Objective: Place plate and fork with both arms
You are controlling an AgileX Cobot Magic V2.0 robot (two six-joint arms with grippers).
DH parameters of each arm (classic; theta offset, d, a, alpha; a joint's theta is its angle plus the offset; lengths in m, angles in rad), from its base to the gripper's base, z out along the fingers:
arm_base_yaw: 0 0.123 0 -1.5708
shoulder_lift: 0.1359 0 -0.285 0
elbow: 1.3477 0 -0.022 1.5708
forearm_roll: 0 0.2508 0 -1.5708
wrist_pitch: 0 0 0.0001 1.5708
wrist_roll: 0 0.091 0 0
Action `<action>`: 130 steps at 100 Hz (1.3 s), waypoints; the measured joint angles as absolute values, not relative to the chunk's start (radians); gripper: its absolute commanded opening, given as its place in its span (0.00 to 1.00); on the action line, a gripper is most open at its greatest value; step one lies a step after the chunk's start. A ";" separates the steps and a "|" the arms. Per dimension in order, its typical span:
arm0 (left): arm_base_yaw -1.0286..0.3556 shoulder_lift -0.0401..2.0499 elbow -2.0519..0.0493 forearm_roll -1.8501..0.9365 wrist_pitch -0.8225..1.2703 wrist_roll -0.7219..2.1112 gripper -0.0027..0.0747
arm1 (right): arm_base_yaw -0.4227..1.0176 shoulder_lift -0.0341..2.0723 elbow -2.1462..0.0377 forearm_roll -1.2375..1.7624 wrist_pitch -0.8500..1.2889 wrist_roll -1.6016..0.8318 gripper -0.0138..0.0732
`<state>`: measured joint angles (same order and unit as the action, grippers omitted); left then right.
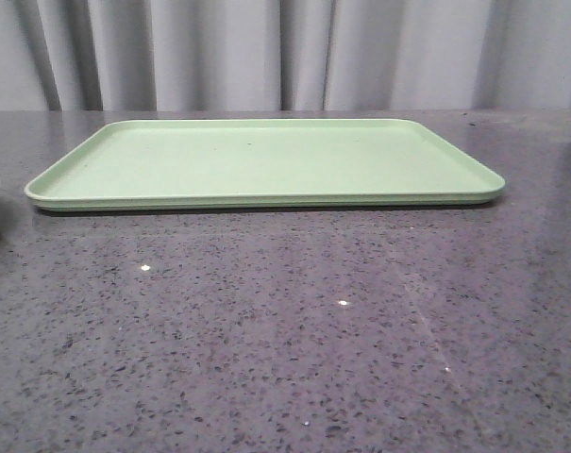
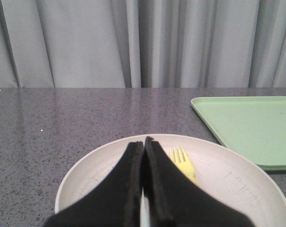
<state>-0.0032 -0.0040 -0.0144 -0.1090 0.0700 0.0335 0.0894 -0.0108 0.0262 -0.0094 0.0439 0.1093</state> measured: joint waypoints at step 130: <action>-0.003 0.672 -0.676 -0.066 0.511 0.033 0.49 | 0.090 0.614 -0.652 0.000 0.594 0.109 0.55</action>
<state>-0.0032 0.6721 -0.6761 -0.0660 0.5107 0.0335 0.0900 0.6138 -0.6519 0.0000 0.5936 0.1093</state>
